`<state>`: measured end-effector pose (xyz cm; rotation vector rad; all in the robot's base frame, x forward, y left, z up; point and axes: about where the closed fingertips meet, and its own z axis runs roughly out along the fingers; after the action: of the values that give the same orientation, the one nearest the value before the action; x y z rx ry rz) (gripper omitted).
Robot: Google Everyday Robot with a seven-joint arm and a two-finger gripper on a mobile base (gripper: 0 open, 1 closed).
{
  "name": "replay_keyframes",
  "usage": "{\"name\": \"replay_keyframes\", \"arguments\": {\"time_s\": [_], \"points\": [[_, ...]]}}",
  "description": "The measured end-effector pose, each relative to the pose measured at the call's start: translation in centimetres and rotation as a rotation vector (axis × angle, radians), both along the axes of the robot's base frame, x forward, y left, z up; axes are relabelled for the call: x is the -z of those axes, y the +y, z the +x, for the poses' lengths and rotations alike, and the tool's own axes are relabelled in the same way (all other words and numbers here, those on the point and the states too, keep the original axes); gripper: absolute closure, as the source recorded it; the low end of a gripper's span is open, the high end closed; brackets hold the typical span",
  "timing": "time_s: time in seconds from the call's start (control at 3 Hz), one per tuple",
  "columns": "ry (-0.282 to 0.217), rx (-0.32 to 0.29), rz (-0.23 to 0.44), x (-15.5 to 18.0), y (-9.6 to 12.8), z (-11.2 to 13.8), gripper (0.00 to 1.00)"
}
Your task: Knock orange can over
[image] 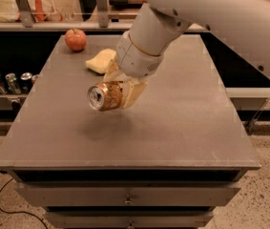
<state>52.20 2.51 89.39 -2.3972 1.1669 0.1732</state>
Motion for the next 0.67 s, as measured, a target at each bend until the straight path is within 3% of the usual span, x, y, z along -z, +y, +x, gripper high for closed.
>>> {"name": "replay_keyframes", "arguments": {"time_s": [0.67], "points": [[-0.099, 0.002, -0.129, 0.85, 0.18, 0.09, 1.00]]}}
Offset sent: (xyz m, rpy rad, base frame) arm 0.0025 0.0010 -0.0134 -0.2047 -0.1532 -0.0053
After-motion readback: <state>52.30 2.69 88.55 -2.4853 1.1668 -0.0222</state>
